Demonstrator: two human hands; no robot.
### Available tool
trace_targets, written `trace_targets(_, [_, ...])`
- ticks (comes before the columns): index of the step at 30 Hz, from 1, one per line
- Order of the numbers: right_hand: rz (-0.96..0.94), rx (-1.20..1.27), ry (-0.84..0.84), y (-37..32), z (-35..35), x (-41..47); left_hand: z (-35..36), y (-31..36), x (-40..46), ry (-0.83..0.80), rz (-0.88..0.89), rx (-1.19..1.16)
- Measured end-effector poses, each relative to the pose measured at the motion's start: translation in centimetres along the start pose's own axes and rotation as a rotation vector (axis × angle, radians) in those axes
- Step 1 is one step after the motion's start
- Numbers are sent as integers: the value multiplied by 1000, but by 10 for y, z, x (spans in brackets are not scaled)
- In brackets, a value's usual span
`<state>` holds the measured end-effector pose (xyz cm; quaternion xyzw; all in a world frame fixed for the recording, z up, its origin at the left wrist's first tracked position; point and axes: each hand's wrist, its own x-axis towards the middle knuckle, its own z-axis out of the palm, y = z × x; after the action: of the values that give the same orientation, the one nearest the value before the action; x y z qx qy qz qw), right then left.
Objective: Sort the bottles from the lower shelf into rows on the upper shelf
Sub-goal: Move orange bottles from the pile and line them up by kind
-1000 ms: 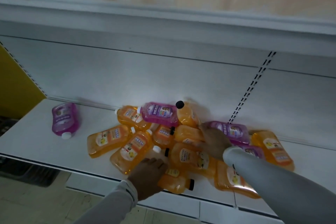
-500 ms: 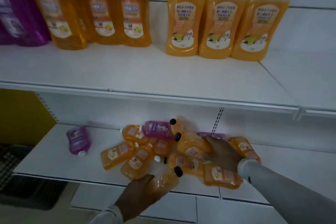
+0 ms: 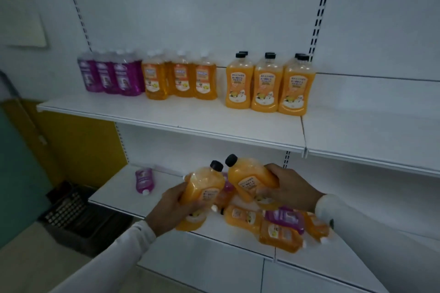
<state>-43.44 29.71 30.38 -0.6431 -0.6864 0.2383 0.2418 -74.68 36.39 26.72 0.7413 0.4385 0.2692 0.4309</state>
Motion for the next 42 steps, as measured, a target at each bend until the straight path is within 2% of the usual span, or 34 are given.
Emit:
trace_targets(8, [-102, 152, 132, -29, -86, -62, 29, 126, -34, 83, 143, -202])
trace_targets(17, [-175, 398, 327, -70, -153, -63, 15, 209, 0, 19, 272, -436])
trace_targets(29, [-164, 431, 450, -101, -159, -40, -24, 207, 52, -56, 360, -481])
trace_targets(42, [-31, 462, 490, -65, -142, 18, -37, 179, 123, -126, 339, -456])
